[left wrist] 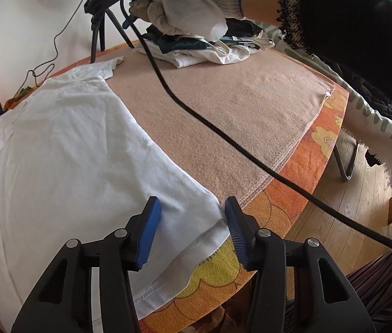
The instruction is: Fold small clothes
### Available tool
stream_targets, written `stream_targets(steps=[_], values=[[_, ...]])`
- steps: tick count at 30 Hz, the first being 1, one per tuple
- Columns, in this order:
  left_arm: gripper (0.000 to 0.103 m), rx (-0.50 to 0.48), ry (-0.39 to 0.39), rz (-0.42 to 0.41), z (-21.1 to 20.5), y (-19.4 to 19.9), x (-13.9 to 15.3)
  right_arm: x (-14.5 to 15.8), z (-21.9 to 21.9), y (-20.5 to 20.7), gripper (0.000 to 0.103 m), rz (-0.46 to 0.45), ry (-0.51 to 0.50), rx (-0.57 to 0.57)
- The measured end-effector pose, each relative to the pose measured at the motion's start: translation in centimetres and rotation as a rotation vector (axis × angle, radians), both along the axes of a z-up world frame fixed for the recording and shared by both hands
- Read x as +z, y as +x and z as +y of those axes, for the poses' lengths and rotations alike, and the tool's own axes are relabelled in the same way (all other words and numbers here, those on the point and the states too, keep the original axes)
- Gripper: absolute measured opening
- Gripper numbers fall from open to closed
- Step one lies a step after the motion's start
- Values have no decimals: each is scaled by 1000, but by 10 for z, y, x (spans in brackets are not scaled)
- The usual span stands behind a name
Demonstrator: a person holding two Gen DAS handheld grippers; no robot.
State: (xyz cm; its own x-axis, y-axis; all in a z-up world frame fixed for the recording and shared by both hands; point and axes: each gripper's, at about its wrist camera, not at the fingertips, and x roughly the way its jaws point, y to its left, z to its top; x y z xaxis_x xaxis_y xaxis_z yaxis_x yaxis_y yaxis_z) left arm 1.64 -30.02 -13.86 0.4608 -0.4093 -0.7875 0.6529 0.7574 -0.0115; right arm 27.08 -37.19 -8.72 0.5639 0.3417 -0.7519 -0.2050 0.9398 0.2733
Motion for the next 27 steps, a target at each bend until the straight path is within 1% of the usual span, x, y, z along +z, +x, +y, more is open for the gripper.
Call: stream_targets(steps=[1, 3, 4, 6, 9, 13, 16, 19, 20, 21, 22, 23, 24, 25, 27], values=[[33, 1, -5, -6, 0, 1, 0, -7, 2, 6, 68, 12, -4, -3], [10, 7, -27, -16, 3, 3, -1, -19, 5, 18, 68, 34, -13, -12], [7, 11, -52, -4, 6, 6, -1, -25, 6, 23, 68, 46, -12, -14], [5, 34, -118, 40, 16, 12, -1, -36, 7, 32, 68, 68, -19, -23], [5, 94, -204, 115, 32, 20, 0, -52, 6, 42, 68, 84, -51, -47], [4, 144, -260, 143, 42, 23, 4, -68, 3, 52, 68, 104, -55, -73], [4, 145, -275, 144, 42, 23, 5, -76, 3, 59, 68, 115, -55, -86], [4, 145, -294, 147, 41, 24, 6, -79, 7, 61, 67, 105, -63, -81], [4, 146, -300, 145, 42, 24, 7, -79, 8, 61, 60, 103, -63, -74], [4, 152, -309, 142, 43, 24, 7, -79, 10, 61, 46, 100, -67, -66], [4, 157, -317, 140, 44, 24, 8, -79, 12, 62, 40, 100, -79, -67], [4, 160, -321, 137, 45, 24, 9, -79, 13, 62, 24, 102, -86, -73], [4, 166, -330, 135, 47, 24, 10, -80, 13, 64, 5, 113, -76, -74], [4, 171, -339, 135, 49, 24, 10, -80, 13, 66, 4, 129, -67, -74], [4, 182, -347, 123, 52, 22, 11, -77, 16, 65, 3, 117, -79, -80]])
